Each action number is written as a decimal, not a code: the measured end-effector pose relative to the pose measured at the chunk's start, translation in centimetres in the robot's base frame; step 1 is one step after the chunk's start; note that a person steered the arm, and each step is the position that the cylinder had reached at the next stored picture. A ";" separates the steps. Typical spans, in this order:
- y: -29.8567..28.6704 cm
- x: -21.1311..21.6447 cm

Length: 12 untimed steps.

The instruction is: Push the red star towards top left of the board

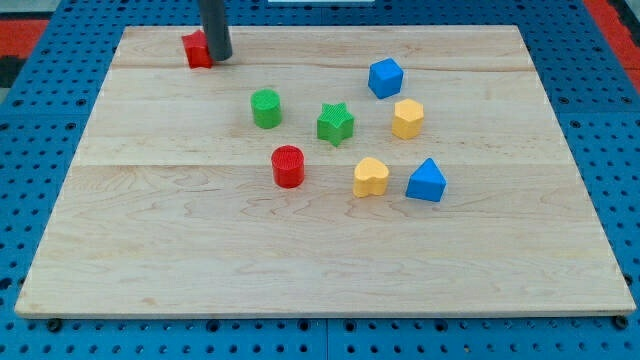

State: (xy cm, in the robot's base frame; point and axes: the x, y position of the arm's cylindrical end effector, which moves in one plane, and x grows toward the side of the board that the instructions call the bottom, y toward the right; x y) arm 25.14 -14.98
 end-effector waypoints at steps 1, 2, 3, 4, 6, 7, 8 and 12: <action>-1.9 0.1; -3.0 1.1; -4.7 1.1; -5.5 1.7; -6.6 1.0; -6.3 0.5; -6.5 -0.7; -5.3 11.7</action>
